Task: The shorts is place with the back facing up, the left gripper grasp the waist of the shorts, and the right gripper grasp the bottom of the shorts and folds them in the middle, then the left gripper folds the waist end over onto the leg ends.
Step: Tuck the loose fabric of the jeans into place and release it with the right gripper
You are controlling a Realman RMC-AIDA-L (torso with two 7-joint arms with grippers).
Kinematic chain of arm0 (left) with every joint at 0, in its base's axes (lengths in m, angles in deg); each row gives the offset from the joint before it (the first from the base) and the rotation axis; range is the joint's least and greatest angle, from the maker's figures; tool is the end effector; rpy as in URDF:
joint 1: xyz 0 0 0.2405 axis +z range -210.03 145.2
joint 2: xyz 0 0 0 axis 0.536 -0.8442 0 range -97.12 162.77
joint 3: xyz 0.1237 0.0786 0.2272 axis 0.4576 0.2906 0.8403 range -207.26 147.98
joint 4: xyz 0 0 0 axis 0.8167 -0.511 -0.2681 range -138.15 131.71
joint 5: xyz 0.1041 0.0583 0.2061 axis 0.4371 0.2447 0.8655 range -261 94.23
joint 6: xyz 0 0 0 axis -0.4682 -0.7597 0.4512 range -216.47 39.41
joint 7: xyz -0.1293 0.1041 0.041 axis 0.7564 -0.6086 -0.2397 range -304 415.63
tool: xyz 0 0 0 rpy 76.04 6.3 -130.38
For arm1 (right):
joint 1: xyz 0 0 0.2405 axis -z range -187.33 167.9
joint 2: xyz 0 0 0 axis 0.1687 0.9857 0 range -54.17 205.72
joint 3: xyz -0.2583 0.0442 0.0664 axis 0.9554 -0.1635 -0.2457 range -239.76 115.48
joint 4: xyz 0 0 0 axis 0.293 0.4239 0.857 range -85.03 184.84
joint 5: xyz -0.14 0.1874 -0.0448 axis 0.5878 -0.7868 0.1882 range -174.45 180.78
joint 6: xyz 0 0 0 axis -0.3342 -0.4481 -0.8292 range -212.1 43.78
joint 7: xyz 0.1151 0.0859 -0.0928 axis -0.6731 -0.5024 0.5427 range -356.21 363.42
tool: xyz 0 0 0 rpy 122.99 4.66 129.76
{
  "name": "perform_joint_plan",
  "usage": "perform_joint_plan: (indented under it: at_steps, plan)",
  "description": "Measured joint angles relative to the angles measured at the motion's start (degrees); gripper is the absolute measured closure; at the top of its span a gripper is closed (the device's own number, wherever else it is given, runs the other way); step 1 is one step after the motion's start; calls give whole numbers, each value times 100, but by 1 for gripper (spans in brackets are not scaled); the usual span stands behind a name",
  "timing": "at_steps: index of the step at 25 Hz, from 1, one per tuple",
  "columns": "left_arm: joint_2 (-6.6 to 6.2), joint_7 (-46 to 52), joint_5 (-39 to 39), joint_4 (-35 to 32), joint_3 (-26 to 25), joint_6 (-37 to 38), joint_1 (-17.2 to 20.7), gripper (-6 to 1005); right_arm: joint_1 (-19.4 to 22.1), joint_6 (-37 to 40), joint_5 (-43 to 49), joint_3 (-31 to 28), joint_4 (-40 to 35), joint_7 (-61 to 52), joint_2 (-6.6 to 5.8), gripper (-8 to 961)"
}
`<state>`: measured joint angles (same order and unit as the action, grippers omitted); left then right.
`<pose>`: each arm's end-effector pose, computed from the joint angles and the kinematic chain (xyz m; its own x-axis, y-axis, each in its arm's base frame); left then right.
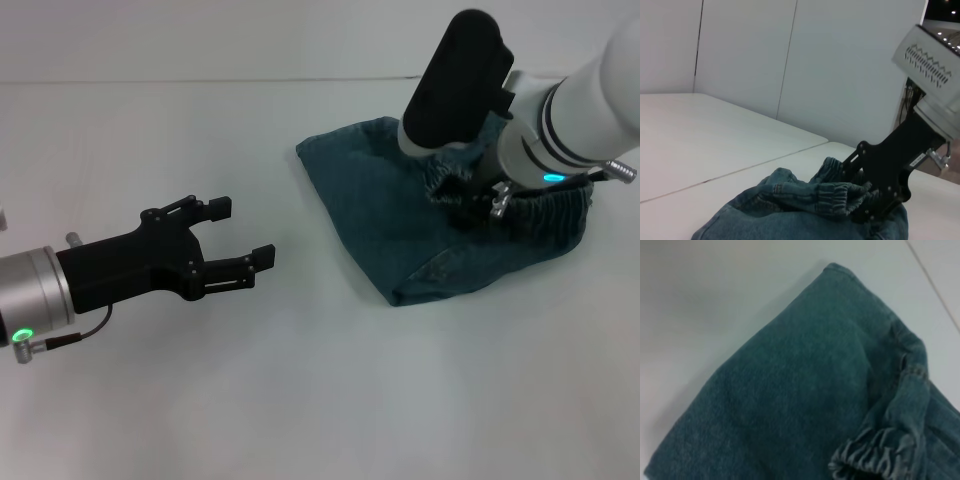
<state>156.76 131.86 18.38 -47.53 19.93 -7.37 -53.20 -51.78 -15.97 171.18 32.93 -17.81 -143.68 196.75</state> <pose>-0.2823 0.3523 -0.0478 0.7552 0.2894 0.5882 0.5074 -0.8262 -0.2450 0.1713 0.4462 -0.0763 0.8246 -0.3830 0.4163 -0.0549 -0.7866 -0.6151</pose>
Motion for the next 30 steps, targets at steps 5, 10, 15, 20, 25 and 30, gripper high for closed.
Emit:
perform_joint_plan:
  at_steps: [5, 10, 15, 20, 25, 30]
  plan:
    - [-1, 16, -6, 0, -8, 2, -12, 60, -12, -188, 2, 70, 136, 44, -14, 290]
    - [-1, 20, -8, 1, -9, -20, -13, 61, 52, -264, 2, -5, 22, 58, -38, 405]
    - [-1, 24, -6, 2, -9, -66, -13, 62, 72, -327, -5, -342, -20, 63, -54, 593]
    - [-1, 25, -6, 0, -9, -70, -13, 64, 110, -341, -96, -771, -21, 66, -59, 853]
    - [-1, 25, -7, -42, -8, -69, -34, 65, 182, -341, -436, -1626, 0, 286, -84, 852]
    - [-15, 42, -7, -73, -9, -32, -99, 65, 265, -597, -897, -2486, 368, 558, -116, 851]
